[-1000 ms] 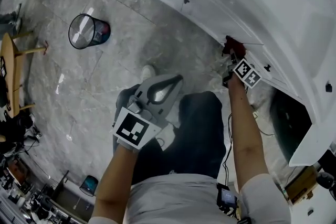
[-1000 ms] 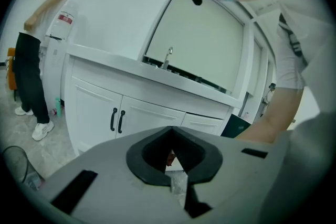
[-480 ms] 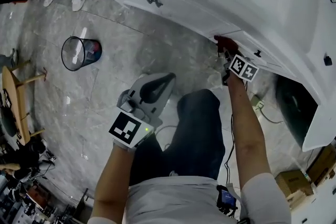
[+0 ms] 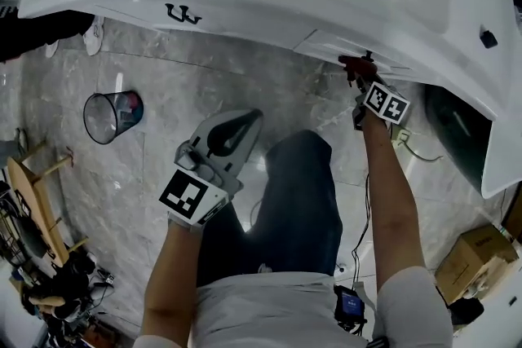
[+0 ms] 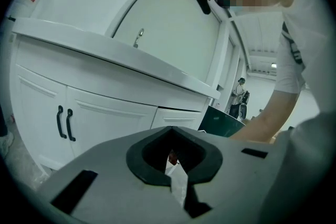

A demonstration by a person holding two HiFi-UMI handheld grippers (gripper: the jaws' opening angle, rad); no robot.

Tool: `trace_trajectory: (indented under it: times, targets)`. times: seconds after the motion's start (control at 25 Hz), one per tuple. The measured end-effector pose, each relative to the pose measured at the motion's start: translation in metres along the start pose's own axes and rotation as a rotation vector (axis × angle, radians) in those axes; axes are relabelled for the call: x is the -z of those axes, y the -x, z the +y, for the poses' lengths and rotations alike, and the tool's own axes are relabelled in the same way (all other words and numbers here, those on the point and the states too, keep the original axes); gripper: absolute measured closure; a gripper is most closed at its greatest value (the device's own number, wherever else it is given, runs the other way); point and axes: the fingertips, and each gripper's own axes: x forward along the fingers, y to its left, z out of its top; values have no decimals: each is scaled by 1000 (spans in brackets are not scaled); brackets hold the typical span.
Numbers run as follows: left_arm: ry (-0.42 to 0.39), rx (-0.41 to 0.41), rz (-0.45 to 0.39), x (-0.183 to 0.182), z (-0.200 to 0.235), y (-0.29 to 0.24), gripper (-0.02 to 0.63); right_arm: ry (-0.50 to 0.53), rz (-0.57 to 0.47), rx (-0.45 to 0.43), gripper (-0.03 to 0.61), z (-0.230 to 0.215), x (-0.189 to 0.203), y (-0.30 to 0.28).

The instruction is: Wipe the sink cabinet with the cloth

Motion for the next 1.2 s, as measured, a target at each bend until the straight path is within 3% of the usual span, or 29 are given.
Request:
trace_trajectory:
  times: [0.4,0.8,1.2]
  targets:
    - [-26,102,20,-1,-18,-28,604,-82,-50,145,482,-87,-14,49]
    - [-51,126,20,-14,-35,-24,604,-109,-91,146,485,-73,-43,86]
    - [-20,120,-22,-67,-73,5,604,-61,-102,169,485,-45,-98,158]
